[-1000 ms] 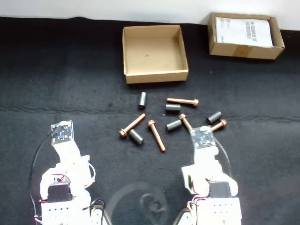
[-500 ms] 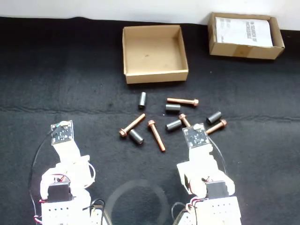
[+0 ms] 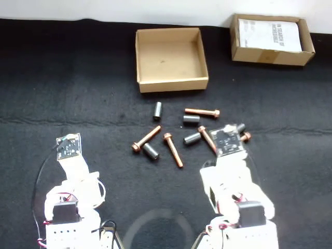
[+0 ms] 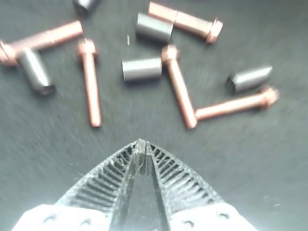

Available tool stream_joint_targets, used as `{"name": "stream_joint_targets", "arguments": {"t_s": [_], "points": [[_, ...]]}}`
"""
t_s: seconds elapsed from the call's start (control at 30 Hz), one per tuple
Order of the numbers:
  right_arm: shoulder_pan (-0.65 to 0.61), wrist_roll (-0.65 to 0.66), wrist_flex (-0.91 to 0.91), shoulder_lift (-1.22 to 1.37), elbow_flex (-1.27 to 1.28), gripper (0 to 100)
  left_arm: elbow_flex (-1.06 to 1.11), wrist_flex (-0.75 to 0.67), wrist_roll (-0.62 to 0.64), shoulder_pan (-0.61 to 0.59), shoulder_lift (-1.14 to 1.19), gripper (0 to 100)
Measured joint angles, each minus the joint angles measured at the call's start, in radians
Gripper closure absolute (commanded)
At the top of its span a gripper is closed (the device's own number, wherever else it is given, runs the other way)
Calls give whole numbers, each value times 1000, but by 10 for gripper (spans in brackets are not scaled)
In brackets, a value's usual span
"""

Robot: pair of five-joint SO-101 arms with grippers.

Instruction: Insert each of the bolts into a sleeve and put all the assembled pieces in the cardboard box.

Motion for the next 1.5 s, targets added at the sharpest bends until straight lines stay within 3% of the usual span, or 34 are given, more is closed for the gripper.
{"name": "stream_joint_targets", "arguments": {"t_s": [0.3,1.27,1.5], "points": [[0,0,253,-2,-394,991,0,0,0,0,0,965],[0,0,474,-3,-468,991,0,0,0,0,0,963],[146,0,474,-5,-468,991,0,0,0,157,0,963]]}}
